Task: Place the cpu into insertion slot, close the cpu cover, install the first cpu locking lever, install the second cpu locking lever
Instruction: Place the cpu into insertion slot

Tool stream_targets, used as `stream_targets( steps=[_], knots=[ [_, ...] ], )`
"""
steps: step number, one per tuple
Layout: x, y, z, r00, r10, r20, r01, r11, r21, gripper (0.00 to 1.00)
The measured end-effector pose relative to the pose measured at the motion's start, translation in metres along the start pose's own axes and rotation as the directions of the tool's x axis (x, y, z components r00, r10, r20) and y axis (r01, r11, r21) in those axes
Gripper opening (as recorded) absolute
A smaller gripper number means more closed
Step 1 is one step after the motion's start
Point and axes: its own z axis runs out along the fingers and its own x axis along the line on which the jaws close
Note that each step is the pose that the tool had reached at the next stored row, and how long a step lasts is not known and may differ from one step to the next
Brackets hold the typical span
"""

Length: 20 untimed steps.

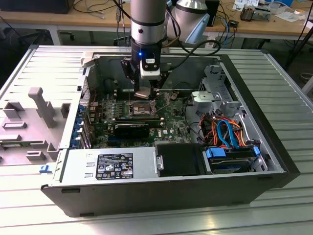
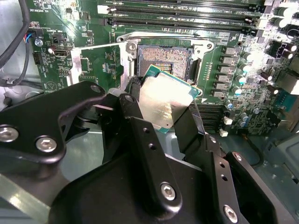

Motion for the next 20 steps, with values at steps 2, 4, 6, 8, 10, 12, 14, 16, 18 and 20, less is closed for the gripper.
stream_targets(
  steps=[2,4,6,8,10,12,14,16,18,20],
  knots=[
    [0.0,0.0,0.0001,1.0,0.001,0.0001,-0.001,1.0,0.0,0.54],
    [0.0,0.0,0.0002,1.0,0.003,0.0001,-0.003,1.0,0.0,0.54],
    [0.0,0.0,0.0003,1.0,0.005,0.0001,-0.005,1.0,-0.0001,0.54],
    [0.0,0.0,0.0004,1.0,0.006,0.0002,-0.006,1.0,-0.0001,0.54],
    [0.0,0.0,0.0005,1.0,0.007,0.0002,-0.007,1.0,-0.0001,0.54],
    [0.0,0.0,0.0006,1.0,0.009,0.0002,-0.009,1.0,-0.0002,0.54],
    [0.0,0.0,0.0008,0.9999,0.01,0.0003,-0.01,0.9999,-0.0002,0.54],
    [0.0,0.0,0.0008,0.9999,0.012,0.0003,-0.012,0.9999,-0.0002,0.54],
    [0.0,0.0,0.001,0.9999,0.013,0.0003,-0.013,0.9999,-0.0003,0.54],
    [0.0,0.0,0.0011,0.9999,0.015,0.0003,-0.015,0.9999,-0.0003,0.54]
  ],
)
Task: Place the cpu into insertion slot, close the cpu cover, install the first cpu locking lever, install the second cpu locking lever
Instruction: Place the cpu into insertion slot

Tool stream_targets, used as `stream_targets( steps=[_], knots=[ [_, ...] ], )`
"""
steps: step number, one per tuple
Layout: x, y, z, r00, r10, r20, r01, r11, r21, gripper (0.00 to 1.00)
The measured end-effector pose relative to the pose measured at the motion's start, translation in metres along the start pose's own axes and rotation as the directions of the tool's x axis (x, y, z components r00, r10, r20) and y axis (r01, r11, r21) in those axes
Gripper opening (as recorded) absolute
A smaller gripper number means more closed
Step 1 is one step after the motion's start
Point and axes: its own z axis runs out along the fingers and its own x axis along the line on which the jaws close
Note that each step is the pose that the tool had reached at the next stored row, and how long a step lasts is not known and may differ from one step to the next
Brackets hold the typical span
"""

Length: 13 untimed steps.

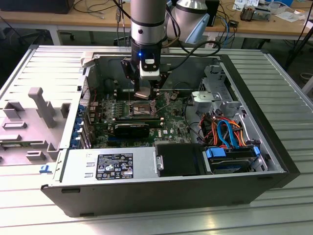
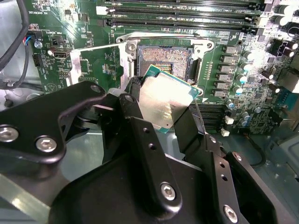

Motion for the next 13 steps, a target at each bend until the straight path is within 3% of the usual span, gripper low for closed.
stream_targets(
  steps=[13],
  knots=[
    [0.0,0.0,0.0008,0.9999,0.012,0.0002,-0.012,0.9999,-0.0002,0.54]
  ],
)
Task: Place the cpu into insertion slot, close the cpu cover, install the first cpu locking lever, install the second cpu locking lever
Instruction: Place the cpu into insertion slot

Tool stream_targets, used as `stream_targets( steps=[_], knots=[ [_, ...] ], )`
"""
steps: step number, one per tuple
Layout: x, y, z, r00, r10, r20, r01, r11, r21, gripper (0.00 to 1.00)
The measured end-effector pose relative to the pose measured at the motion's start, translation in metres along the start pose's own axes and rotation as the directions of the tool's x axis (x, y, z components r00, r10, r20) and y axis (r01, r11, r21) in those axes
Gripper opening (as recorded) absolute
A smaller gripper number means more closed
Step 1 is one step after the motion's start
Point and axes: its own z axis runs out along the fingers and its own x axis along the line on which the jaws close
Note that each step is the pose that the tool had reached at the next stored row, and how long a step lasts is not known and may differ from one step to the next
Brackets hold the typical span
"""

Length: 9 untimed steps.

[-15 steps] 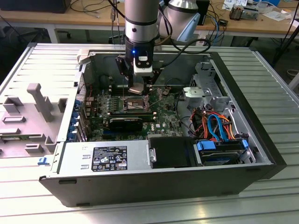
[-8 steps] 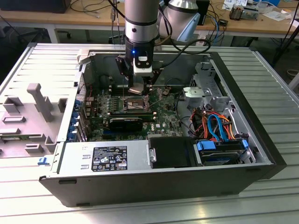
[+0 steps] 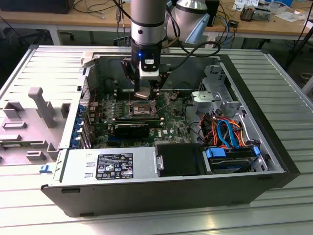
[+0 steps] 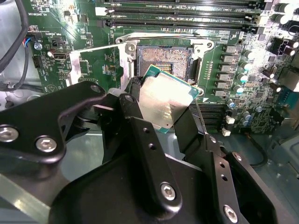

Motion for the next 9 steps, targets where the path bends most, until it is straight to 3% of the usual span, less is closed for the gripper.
stream_targets(
  steps=[9],
  knots=[
    [0.0,0.0,0.0005,1.0,0.007,0.0002,-0.007,1.0,-0.0001,0.54]
  ],
)
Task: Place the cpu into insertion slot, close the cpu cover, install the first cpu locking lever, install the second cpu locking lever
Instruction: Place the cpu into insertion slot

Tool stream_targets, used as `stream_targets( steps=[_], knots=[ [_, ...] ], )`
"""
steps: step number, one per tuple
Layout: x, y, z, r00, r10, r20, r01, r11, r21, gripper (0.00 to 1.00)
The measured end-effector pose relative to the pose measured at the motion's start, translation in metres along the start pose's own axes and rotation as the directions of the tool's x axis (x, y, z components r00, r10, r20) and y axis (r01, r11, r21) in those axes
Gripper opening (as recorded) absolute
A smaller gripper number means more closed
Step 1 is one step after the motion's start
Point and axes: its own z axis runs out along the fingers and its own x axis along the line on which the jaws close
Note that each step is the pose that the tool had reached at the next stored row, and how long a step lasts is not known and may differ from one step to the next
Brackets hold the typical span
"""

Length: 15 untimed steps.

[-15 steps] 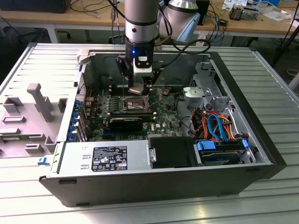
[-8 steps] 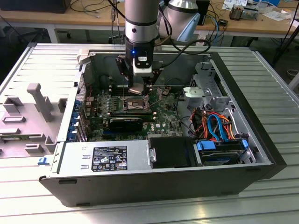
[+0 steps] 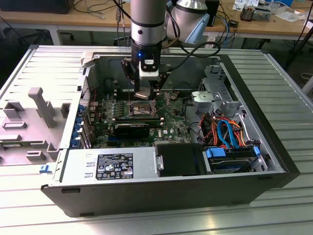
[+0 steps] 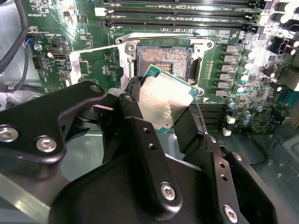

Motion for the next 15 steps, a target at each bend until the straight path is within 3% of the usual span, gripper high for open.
stream_targets(
  steps=[15],
  knots=[
    [0.0,0.0,0.0008,0.9999,0.012,0.0002,-0.012,0.9999,-0.0002,0.54]
  ],
)
